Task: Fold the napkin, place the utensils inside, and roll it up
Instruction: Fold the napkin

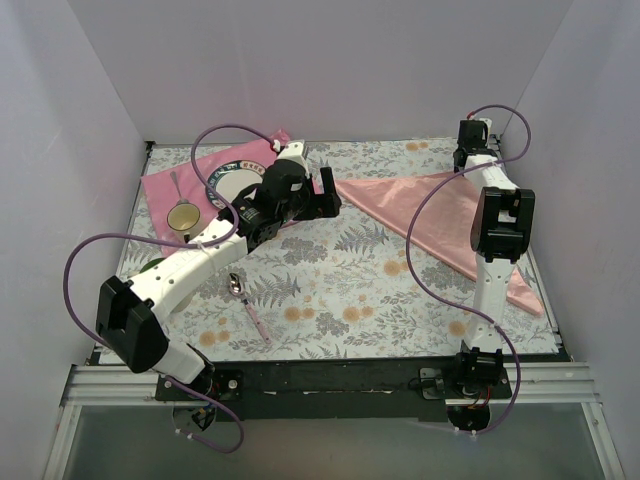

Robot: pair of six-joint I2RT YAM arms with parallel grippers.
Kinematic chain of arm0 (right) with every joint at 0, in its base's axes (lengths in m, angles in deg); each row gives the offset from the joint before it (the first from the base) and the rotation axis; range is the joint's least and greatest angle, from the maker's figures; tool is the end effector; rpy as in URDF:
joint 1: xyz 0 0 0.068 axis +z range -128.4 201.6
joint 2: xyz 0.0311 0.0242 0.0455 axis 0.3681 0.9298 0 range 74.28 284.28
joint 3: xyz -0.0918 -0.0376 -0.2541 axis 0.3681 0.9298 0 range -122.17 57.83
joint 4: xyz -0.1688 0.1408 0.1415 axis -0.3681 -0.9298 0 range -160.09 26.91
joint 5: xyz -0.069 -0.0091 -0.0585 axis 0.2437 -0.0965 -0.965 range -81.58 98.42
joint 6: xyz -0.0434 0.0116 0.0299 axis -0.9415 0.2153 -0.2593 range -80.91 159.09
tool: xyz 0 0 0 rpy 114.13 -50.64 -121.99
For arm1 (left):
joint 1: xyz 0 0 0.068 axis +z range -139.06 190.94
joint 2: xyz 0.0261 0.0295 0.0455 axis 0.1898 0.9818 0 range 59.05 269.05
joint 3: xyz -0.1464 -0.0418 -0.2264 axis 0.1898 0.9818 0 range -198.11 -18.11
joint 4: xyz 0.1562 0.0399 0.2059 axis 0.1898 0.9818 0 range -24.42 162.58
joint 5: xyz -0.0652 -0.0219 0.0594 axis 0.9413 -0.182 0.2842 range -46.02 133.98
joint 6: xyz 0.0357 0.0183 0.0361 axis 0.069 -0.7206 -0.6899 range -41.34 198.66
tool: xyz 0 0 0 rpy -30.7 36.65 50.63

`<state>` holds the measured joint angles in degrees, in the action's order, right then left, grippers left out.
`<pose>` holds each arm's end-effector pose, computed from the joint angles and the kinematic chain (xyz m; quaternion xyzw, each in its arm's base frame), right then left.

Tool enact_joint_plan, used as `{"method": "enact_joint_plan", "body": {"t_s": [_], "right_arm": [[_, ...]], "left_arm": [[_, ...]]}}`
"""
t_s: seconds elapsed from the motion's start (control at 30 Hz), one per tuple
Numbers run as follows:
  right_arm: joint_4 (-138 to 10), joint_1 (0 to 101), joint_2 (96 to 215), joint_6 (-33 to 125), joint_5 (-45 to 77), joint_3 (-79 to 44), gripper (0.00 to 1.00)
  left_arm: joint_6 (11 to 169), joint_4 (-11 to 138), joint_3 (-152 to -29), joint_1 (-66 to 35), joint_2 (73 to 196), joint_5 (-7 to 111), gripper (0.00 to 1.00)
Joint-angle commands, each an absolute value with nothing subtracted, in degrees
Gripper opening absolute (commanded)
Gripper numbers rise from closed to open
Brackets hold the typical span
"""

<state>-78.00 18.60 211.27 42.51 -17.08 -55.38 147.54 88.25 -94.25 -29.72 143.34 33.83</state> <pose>0.5427 -0.0436 0.1833 0.1446 0.8725 -0.1973 0.4230 0.2609 -0.2158 0.3450 -0.2535 0.8295 -0.3573 0.3465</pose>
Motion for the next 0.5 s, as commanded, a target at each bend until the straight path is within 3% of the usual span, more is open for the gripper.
{"method": "enact_joint_plan", "body": {"t_s": [0.0,0.47], "right_arm": [[-76.71,18.09,209.81,43.57,-16.81,-55.11,0.01],[-76.18,18.17,201.63,46.30,-13.38,-45.88,0.01]], "left_arm": [[147.74,88.43,-96.07,-29.40,143.42,34.57,0.98],[148.01,85.79,-95.98,-28.61,146.14,37.47,0.98]]}}
